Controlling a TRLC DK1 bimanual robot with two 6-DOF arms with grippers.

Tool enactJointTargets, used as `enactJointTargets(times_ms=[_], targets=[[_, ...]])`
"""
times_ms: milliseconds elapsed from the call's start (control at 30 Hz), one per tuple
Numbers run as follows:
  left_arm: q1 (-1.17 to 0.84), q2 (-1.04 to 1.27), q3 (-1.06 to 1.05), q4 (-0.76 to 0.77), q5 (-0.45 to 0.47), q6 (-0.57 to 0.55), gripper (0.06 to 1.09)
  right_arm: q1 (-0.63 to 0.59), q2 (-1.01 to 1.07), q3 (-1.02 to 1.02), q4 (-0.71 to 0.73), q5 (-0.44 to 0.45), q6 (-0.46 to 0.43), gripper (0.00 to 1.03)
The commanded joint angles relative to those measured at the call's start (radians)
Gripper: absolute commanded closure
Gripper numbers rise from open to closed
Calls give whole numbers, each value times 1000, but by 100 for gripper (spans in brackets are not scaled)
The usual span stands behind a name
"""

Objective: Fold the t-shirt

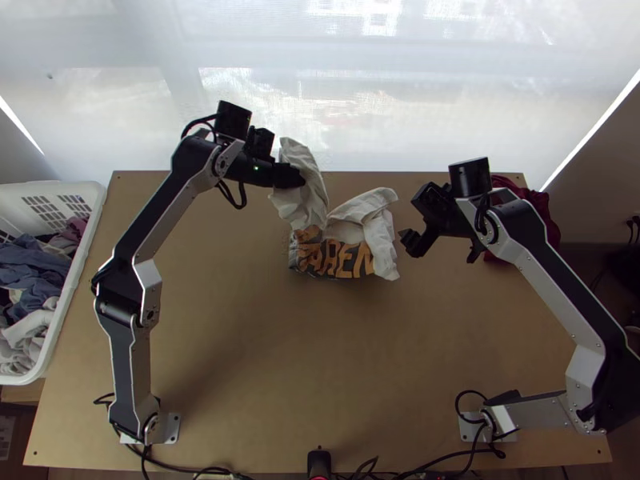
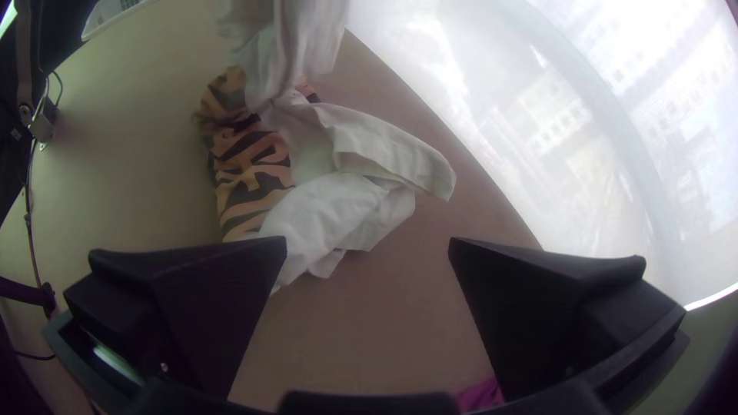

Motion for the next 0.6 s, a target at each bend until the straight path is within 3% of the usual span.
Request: enactJointTargets(times_ms=[0,367,400,467,533,567], targets=[[-66,77,-2,-14,-2,41,105,3,-17,-1,0,0,0,5],[-159,187,44,153,-13,-30,103,-4,-37,-25,0,0,3,5],[-166,193,45,170,-13,-45,97,-4,-37,-27,0,2,3,5],[-178,202,50,191,-10,-57,70,-4,-37,-31,0,2,3,5],[-190,205,64,197,-1,-74,27,-4,-37,-37,0,2,0,5],[-196,202,68,202,4,-83,11,-4,-37,-41,0,2,0,5]])
